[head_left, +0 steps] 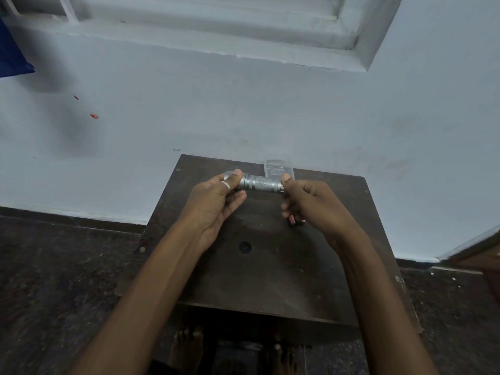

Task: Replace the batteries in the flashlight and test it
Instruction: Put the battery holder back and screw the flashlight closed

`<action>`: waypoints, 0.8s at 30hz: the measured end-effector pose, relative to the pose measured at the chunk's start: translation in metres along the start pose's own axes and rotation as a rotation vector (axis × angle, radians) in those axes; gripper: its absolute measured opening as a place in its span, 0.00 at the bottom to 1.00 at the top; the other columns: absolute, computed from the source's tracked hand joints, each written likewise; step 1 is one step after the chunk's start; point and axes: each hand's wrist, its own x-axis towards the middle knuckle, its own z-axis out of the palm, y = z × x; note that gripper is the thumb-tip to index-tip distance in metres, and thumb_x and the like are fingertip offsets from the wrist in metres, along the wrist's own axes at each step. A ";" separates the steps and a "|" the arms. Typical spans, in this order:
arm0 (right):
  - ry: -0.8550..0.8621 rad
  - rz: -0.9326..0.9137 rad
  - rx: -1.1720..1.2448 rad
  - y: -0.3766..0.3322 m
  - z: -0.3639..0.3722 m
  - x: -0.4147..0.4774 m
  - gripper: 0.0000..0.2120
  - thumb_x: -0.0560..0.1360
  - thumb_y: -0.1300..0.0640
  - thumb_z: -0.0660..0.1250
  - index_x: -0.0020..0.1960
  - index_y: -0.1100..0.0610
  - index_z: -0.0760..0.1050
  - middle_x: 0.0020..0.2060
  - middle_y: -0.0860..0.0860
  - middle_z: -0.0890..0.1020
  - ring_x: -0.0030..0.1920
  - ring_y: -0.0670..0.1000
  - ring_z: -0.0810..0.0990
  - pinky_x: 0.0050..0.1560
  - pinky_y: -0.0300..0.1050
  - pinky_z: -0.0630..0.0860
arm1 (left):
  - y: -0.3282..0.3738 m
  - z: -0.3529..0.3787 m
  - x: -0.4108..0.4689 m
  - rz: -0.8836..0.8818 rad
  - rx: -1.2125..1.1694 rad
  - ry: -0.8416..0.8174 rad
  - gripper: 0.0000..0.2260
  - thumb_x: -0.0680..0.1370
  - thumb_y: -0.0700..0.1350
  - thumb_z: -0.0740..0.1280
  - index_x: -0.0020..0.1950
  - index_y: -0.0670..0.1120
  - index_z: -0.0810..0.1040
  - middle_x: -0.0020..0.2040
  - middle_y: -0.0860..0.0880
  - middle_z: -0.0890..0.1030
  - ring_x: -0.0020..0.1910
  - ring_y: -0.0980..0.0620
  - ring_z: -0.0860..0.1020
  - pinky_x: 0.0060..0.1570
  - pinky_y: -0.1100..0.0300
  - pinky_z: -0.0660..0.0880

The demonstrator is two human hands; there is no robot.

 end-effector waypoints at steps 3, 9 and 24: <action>0.023 0.034 -0.003 0.000 0.002 0.001 0.25 0.80 0.39 0.61 0.45 0.61 0.81 0.32 0.52 0.84 0.33 0.49 0.82 0.30 0.40 0.74 | 0.000 0.000 0.000 0.000 -0.003 0.002 0.03 0.76 0.43 0.73 0.46 0.45 0.84 0.37 0.52 0.84 0.38 0.58 0.82 0.44 0.63 0.80; 0.032 -0.100 0.092 -0.003 -0.003 0.000 0.12 0.75 0.59 0.74 0.58 0.54 0.80 0.40 0.52 0.86 0.41 0.47 0.84 0.44 0.40 0.81 | 0.001 -0.002 0.001 0.001 -0.016 0.028 0.04 0.76 0.44 0.73 0.48 0.44 0.84 0.38 0.51 0.84 0.38 0.58 0.82 0.43 0.63 0.80; 0.049 -0.028 -0.048 0.000 0.001 0.000 0.29 0.78 0.35 0.61 0.40 0.61 0.80 0.29 0.53 0.83 0.31 0.50 0.81 0.32 0.43 0.75 | -0.001 0.000 0.001 -0.001 -0.001 -0.004 0.04 0.76 0.44 0.73 0.48 0.44 0.84 0.39 0.51 0.84 0.39 0.57 0.82 0.44 0.63 0.80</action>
